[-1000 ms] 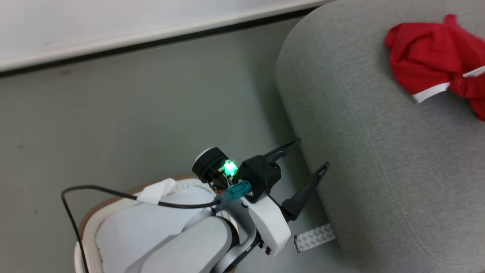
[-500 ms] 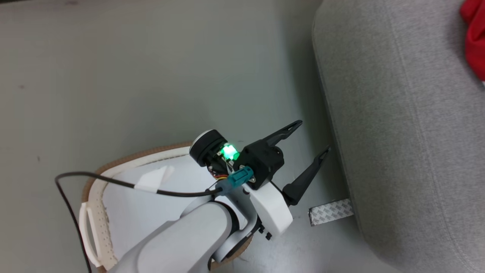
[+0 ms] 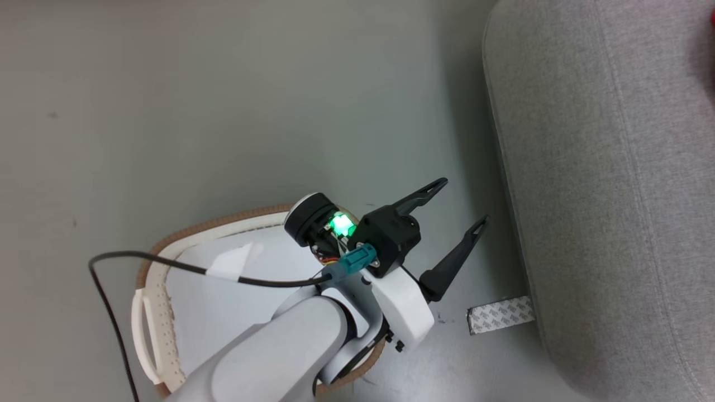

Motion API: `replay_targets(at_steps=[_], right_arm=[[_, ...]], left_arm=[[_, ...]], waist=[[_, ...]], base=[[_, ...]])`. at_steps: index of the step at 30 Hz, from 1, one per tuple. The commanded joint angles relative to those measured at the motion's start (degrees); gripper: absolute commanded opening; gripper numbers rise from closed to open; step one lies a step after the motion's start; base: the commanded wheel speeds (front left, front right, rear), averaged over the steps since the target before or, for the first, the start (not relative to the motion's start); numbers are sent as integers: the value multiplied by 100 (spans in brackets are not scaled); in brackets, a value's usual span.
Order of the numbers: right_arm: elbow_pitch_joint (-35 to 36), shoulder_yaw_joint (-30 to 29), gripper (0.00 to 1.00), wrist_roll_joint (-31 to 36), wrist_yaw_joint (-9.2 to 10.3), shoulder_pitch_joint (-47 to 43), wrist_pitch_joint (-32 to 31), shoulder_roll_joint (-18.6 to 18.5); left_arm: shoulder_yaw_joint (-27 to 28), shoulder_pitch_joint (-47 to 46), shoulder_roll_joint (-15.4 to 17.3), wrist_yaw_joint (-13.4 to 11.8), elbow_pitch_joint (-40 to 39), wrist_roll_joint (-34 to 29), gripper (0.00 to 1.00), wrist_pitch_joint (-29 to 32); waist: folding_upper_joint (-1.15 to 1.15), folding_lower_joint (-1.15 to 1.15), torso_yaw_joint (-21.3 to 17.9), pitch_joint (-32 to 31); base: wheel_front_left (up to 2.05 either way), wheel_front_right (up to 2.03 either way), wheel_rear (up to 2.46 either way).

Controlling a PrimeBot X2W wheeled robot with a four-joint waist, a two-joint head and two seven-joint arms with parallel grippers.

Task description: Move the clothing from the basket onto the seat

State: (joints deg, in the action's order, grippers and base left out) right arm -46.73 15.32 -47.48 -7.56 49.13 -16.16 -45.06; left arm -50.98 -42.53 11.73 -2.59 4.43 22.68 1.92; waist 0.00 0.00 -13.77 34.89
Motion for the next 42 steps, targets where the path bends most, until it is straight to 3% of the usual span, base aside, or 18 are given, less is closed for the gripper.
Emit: replay_targets(at_steps=[1,6,11,14,18,25,30,34,38,42], right_arm=[[72,73,100,-88,15,-44,14,-98],[154,388,100,-208,15,-160,112,-255],[401,848,100,-299,15,-289,-440,-489],[999,1125,100,-600,16,-354,-957,-649],[1886,1364,100,-724,15,-356,-1158,-979],[3010,1336,100,-929,15,-437,-872,-1204],[3413,1009,100,-1004,15,-690,-238,-1043],[3806,677,100,-1189,15,-1054,136,-629],[4286,409,100,-963,15,-1569,416,-220],[4607,164,100,-666,15,-2092,619,203]], left_arm=[[10,55,26,-15,37,38,100,-63],[15,260,-40,24,244,218,100,-270],[152,682,-100,-7,478,542,100,-670],[313,1046,-60,-103,538,758,100,-908],[595,1540,85,-280,433,1076,100,-1125],[1147,2111,476,-699,45,1400,100,-1295],[1549,2319,759,-963,-336,1558,100,-1366],[1862,2513,979,-1177,-608,1645,100,-1402],[2212,2772,1220,-1407,-825,1713,100,-1467],[2465,3001,1329,-1481,-1045,1771,100,-1564]], waist=[[0,0,-18,-93],[0,0,-60,-650],[0,0,-61,-1682],[0,0,-75,-2266],[0,0,-96,-2816],[0,0,51,-3302],[0,0,260,-3425],[0,0,408,-3509],[0,0,527,-3558],[0,0,620,-3580]], base=[[0,0,0],[0,0,0],[0,0,0],[0,0,0],[0,0,0],[0,0,0],[0,0,0],[0,0,0],[0,0,0],[0,0,0]])
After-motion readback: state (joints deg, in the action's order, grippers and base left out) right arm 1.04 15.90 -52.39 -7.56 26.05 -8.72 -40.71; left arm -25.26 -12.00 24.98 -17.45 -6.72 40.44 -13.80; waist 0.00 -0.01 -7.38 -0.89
